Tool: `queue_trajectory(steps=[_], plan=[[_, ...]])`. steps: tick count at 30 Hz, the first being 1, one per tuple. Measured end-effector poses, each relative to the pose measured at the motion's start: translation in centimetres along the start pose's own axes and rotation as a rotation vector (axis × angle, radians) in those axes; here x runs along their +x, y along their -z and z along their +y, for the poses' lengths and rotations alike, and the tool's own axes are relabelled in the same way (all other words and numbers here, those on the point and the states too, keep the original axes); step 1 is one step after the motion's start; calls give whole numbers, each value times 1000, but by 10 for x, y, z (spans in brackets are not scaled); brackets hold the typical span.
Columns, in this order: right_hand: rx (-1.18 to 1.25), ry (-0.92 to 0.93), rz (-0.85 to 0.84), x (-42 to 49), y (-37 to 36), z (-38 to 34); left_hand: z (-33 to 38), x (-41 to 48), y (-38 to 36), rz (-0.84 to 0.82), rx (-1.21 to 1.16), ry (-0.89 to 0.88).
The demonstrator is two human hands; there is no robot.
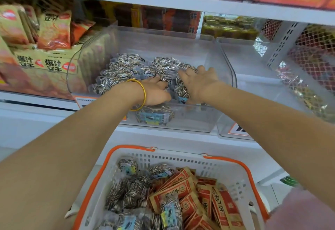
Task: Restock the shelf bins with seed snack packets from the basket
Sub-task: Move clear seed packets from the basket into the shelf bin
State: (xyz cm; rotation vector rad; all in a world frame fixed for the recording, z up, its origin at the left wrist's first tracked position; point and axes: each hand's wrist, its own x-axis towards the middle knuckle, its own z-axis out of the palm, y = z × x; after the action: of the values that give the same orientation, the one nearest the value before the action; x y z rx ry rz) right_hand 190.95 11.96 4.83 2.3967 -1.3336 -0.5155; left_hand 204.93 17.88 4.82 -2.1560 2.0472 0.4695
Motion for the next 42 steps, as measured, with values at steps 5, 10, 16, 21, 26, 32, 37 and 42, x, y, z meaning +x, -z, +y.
queue_trajectory(steps=[5,10,16,21,26,32,37,42], plan=[[-84,22,8,3,0,7,0,-1,-1,3,-18,7],[81,120,-81,0,1,13,1,-4,0,6,-22,7],[-124,4,50,-4,-5,4,-1,0,-1,14,-28,-5],[40,31,14,-17,10,10,-1,-1,0,88,-55,-45],[416,72,355,-82,43,17,-3,-56,-6,793,-170,-387],[830,281,236,-145,-47,-49,-26,-128,-112,593,-110,-495],[754,291,-421,-131,-168,-117,-48,-112,-176,-16,-69,-263],[814,110,-715,-135,-227,-163,-49,-99,-222,-465,174,-129]])
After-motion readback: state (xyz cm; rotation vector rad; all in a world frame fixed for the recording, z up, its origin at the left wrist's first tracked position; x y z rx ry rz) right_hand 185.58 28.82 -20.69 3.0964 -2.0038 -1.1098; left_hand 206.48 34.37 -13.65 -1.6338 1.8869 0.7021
